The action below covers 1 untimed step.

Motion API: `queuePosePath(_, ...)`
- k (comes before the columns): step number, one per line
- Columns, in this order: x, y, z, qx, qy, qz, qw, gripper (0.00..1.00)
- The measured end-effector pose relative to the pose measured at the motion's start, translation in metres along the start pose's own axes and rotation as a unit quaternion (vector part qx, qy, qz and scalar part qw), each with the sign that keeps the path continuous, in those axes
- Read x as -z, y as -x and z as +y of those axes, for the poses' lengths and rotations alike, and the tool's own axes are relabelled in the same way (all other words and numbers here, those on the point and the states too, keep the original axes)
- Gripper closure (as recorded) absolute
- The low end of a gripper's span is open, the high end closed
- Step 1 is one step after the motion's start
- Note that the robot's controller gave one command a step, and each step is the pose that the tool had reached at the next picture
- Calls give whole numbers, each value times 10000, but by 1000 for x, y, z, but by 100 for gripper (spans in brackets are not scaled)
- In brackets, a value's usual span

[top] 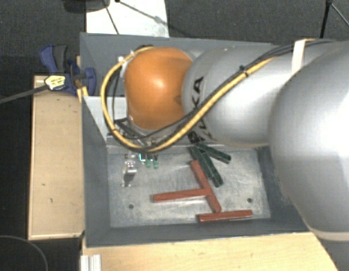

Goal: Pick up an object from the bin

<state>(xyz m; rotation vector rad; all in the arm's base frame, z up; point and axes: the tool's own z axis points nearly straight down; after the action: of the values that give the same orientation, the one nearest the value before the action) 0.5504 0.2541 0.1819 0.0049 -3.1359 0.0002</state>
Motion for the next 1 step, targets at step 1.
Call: queuePosePath(1,5,2,-1,-24,10,-40,10000,0)
